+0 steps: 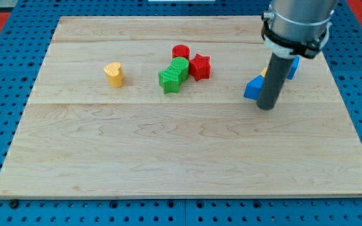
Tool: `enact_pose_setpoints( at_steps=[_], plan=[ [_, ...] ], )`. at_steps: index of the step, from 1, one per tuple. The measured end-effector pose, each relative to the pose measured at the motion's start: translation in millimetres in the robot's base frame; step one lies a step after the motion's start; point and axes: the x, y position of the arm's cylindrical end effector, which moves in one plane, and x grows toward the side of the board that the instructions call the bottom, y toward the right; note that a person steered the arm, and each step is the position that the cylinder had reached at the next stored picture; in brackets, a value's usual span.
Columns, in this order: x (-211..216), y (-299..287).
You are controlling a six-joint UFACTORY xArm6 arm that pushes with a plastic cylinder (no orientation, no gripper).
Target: Move yellow heart into the yellow hexagon
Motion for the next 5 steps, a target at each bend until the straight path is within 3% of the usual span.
enact_pose_setpoints(
  at_steps=[1,2,3,5],
  plan=[
    [-20.5,-15.6],
    [2.5,-51.7],
    [-6.9,-112.0],
    [-29.1,-60.1]
  ],
)
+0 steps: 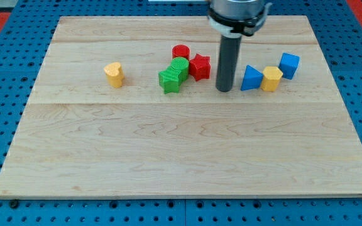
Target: Move yellow heart into the yellow hexagon
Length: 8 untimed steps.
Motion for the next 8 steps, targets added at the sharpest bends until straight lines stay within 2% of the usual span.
enact_pose_setpoints(
  at_steps=[2,3,4,5,6,7,8],
  plan=[
    [0.0,38.9],
    [18.3,29.8],
    [60.3,-48.7],
    [54.0,-205.5],
    [-11.1,-264.4],
    [-41.2,-251.9],
    [-36.6,-201.4]
  ],
)
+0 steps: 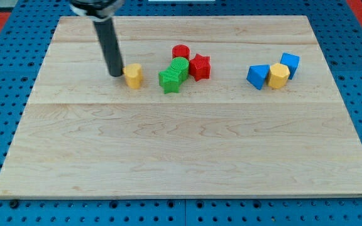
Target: Move yellow heart into the yellow hexagon
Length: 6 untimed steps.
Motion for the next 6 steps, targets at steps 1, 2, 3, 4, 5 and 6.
enact_pose_setpoints(
  at_steps=[1,2,3,4,5,6],
  plan=[
    [-40.8,13.9],
    [-6.5,30.8],
    [81.5,1.3],
    [87.8,3.7],
    [46.6,-8.4],
    [41.7,26.3]
  ],
)
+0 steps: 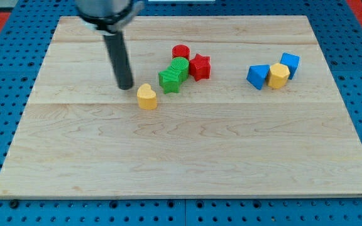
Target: Move yellow heart into the yellow hexagon
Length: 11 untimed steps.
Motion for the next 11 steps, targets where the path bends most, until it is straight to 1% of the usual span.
enact_pose_setpoints(
  at_steps=[1,2,3,4,5,6,7,8,9,10,11],
  plan=[
    [59.5,60.6],
    [72.9,69.8],
    [95.7,45.4],
    [100.2,82.2],
    [77.8,110.9],
    [80.4,138.1],
    [93.7,95.1],
    [108.0,137.5],
    [68.2,171.7],
    [53.0,200.0],
    [71.7,173.5]
  ],
)
